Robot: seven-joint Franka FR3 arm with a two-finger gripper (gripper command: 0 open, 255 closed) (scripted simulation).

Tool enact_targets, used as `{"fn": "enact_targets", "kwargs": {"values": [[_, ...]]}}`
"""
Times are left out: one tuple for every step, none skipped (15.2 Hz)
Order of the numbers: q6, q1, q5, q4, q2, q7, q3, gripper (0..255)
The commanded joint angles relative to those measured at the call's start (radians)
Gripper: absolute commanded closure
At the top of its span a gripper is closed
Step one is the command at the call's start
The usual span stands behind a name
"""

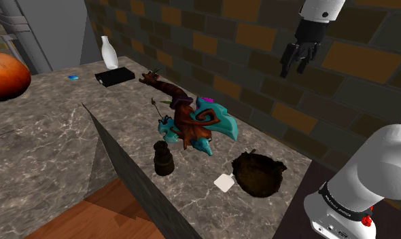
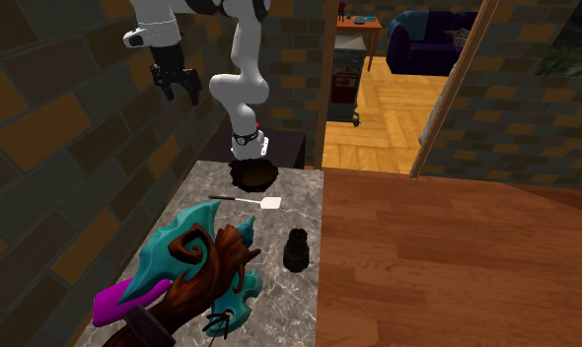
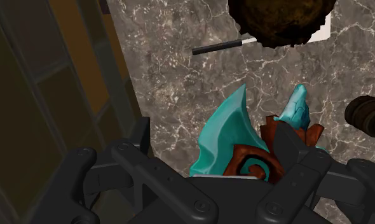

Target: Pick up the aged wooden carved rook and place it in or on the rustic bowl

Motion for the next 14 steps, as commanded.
{"fn": "enact_targets", "kwargs": {"values": [[0.000,0.000,0.000,0.000,0.000,0.000,0.000,0],[0.019,0.008,0.010,-0.007,0.014,0.019,0.017,0],[0.039,0.015,0.020,-0.012,0.030,0.038,0.035,0],[0.059,0.023,0.030,-0.017,0.047,0.057,0.052,0],[0.079,0.030,0.040,-0.020,0.065,0.076,0.069,0],[0.099,0.038,0.048,-0.022,0.084,0.094,0.086,0],[0.118,0.045,0.057,-0.022,0.104,0.112,0.104,0],[0.138,0.052,0.065,-0.022,0.126,0.131,0.121,0],[0.158,0.059,0.072,-0.020,0.148,0.149,0.137,0],[0.177,0.065,0.079,-0.017,0.172,0.167,0.154,0],[0.197,0.072,0.084,-0.012,0.197,0.185,0.171,0],[0.216,0.078,0.089,-0.007,0.223,0.204,0.187,0],[0.234,0.084,0.093,0.000,0.249,0.222,0.203,0],[0.253,0.089,0.097,0.008,0.277,0.241,0.219,0]]}}
